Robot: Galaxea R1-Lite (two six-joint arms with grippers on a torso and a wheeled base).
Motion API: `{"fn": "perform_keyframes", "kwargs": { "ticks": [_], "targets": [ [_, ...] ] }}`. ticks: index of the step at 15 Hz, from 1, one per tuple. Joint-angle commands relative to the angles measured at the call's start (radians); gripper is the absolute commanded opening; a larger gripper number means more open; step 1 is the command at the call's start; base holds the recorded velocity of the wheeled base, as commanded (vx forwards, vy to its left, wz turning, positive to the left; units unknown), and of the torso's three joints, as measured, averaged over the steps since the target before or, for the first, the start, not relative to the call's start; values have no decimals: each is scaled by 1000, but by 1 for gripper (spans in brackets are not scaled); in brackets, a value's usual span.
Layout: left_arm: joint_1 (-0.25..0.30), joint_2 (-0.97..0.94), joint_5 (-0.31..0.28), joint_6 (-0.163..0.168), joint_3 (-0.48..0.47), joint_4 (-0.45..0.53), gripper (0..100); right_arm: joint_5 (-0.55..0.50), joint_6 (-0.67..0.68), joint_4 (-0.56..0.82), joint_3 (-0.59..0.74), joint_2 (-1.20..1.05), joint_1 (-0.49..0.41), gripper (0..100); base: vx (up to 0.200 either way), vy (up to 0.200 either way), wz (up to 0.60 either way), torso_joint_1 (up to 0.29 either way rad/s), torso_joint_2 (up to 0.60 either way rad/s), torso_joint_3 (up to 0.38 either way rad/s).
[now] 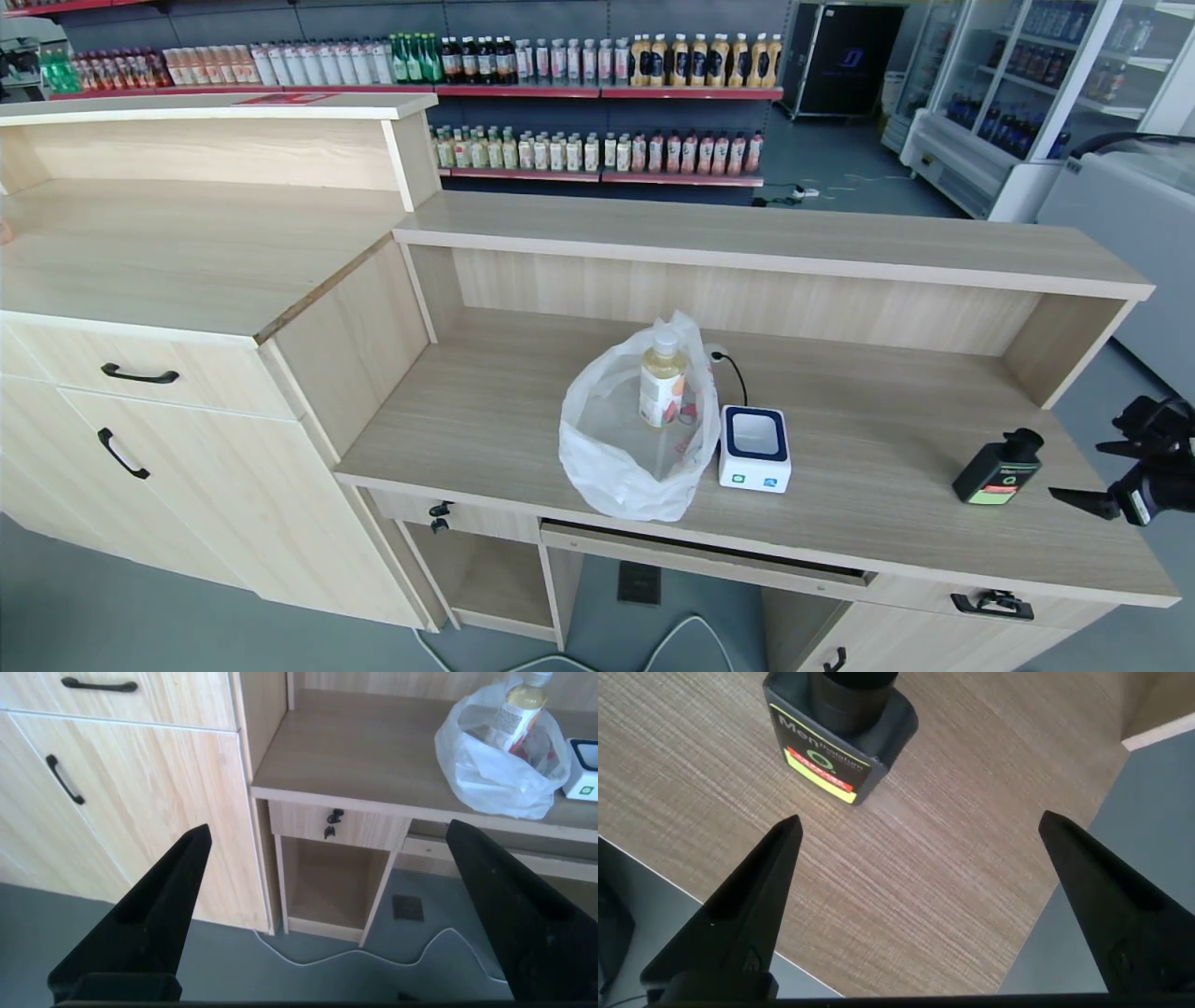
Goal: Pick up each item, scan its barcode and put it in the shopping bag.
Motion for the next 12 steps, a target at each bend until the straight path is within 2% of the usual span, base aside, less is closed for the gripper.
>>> {"fn": "perform_keyframes", "kwargs": {
  "ticks": [1,12],
  "targets": [
    [1,0,1,0,0,0,100,0,0,-1,-20,40,33,100,0,0,0,0,0,0],
    [1,0,1,0,0,0,100,0,0,-2,-24,72,121,100,0,0,0,0,0,0]
  ]
}}
